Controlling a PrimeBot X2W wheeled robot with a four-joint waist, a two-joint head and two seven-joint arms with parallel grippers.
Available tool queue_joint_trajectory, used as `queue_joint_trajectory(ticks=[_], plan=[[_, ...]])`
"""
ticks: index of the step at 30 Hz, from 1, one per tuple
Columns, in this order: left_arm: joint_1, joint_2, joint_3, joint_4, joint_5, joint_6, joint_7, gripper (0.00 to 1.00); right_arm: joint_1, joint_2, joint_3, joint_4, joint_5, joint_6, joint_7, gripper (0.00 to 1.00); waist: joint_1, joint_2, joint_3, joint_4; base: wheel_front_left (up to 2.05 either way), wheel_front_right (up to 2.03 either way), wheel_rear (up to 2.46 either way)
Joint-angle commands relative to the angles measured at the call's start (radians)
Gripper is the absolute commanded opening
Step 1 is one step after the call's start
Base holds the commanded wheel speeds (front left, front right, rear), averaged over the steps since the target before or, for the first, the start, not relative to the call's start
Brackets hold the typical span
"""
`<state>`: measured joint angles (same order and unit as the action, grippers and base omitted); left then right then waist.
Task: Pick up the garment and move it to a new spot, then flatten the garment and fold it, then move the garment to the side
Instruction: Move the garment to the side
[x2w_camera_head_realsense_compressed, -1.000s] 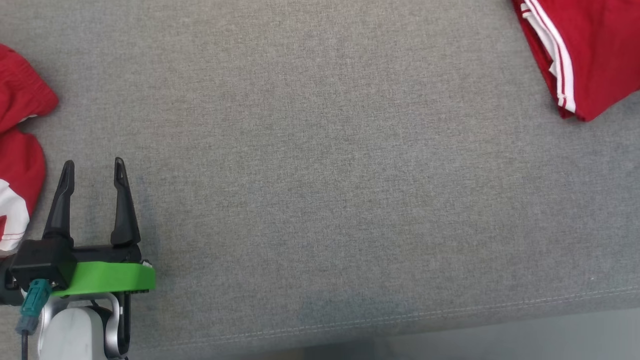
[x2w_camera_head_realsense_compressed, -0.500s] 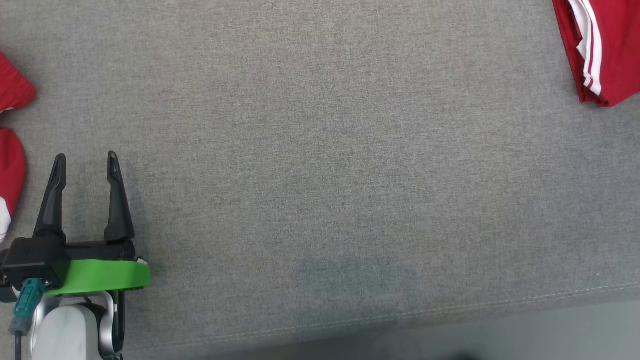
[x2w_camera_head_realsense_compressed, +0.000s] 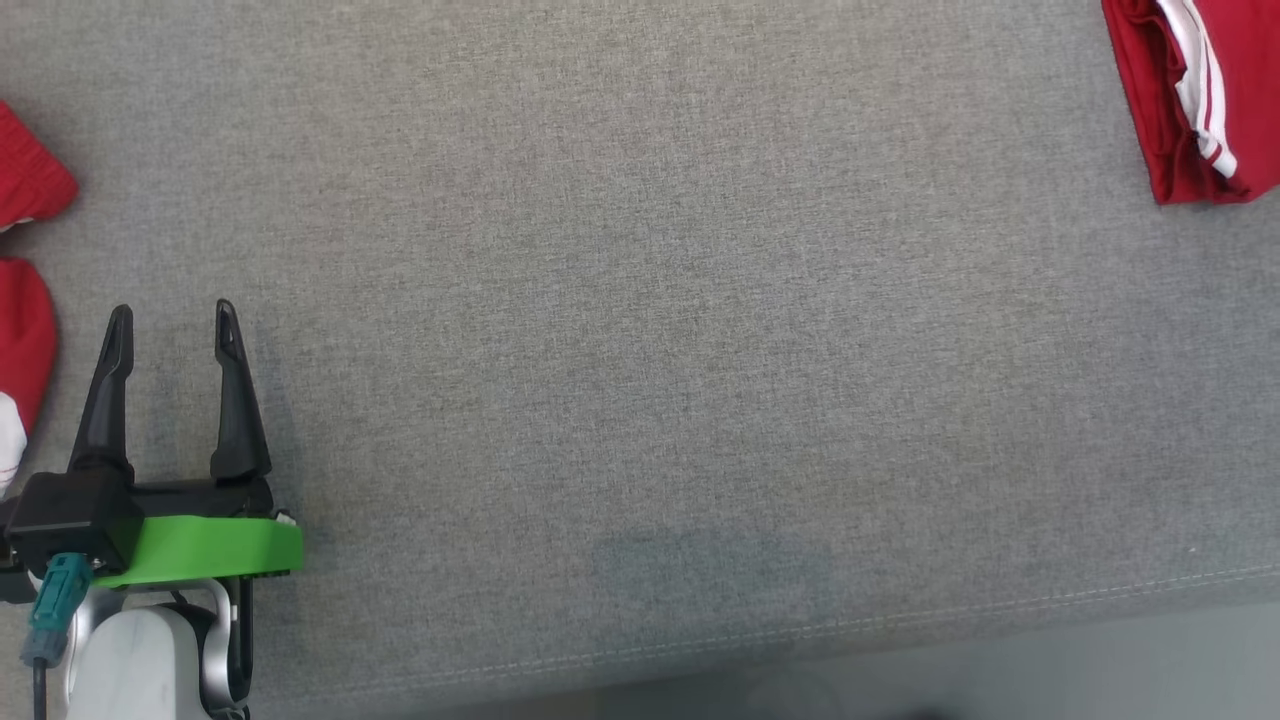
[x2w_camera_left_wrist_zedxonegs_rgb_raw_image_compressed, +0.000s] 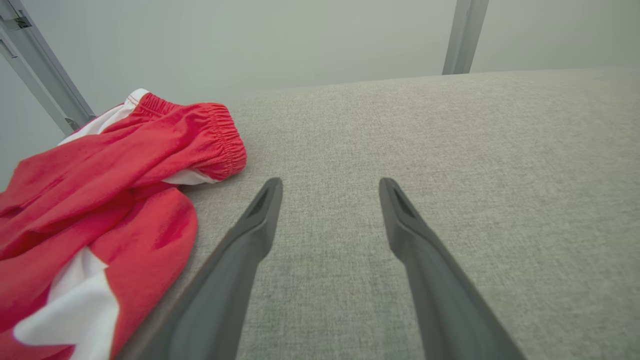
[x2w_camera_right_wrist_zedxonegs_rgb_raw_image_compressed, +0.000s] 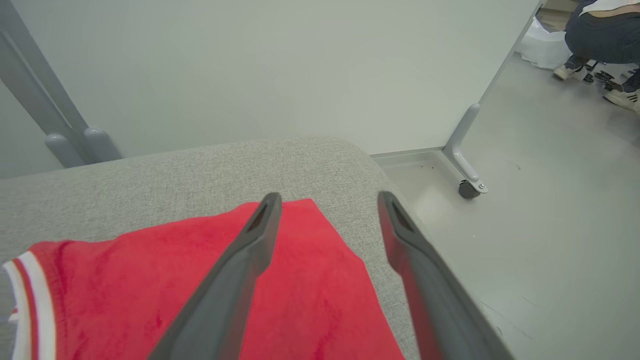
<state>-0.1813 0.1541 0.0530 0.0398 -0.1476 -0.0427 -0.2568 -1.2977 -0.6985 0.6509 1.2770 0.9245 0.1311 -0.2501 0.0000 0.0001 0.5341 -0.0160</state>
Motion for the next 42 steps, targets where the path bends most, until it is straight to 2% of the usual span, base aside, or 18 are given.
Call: queue_joint_trajectory(ticks=[1,5,11,17,26,32,42], plan=[[-0.018,0.001,-0.002,0.006,-0.007,0.009,-0.005,1.0,-0.009,0.012,0.002,-0.003,-0.011,-0.001,-0.009,1.0,0.0,-0.0001,-0.011,-0.004,0.0,0.0,0.0],[-0.015,-0.007,-0.004,0.017,-0.011,0.01,-0.007,1.0,-0.001,0.032,-0.013,-0.041,-0.024,-0.001,-0.015,1.0,0.0,-0.0001,-0.041,-0.008,0.0,0.0,0.0],[0.001,-0.027,-0.006,0.042,-0.021,0.013,-0.008,1.0,0.077,0.052,-0.121,-0.183,-0.076,-0.001,-0.015,1.0,0.0,-0.0001,-0.104,-0.017,0.0,0.0,0.0],[0.021,-0.039,0.001,0.05,-0.027,0.016,-0.009,1.0,0.198,0.118,-0.241,-0.302,-0.16,-0.001,-0.015,1.0,0.0,-0.0001,-0.168,-0.029,0.0,0.0,0.0],[0.058,-0.064,0.009,0.063,-0.029,0.011,-0.009,1.0,0.428,0.263,-0.428,-0.506,-0.353,-0.001,-0.015,1.0,0.0,-0.0001,-0.276,-0.038,0.0,0.0,0.0],[0.09,-0.077,0.019,0.074,-0.034,0.011,-0.008,1.0,0.576,0.363,-0.468,-0.621,-0.44,-0.001,-0.015,1.0,0.0,-0.0001,-0.343,-0.037,0.0,0.0,0.0],[0.117,-0.091,0.019,0.082,-0.034,0.007,-0.008,1.0,0.747,0.48,-0.493,-0.77,-0.55,-0.001,-0.015,1.0,0.0,-0.0001,-0.391,-0.027,0.0,0.0,0.0]])
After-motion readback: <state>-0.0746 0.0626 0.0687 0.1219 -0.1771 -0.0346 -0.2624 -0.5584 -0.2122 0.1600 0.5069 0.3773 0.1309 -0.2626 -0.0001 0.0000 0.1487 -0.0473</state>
